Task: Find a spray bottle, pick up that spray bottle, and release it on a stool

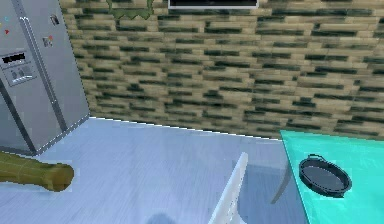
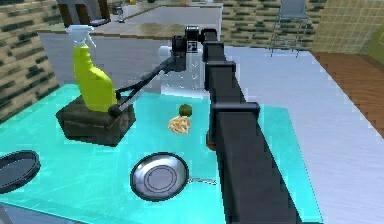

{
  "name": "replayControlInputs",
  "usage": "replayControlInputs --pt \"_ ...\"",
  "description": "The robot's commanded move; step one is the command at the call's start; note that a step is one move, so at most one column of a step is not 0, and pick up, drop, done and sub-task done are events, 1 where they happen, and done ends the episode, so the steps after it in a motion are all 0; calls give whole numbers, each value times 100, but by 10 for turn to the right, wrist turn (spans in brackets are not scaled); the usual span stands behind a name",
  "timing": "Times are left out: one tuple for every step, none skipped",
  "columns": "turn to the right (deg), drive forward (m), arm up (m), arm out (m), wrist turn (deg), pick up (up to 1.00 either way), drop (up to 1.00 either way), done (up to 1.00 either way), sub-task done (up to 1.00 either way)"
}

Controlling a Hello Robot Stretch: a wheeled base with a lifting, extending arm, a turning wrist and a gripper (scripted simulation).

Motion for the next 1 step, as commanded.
replayControlInputs --pt "0 0 0 0 -210 0 0 0 0"
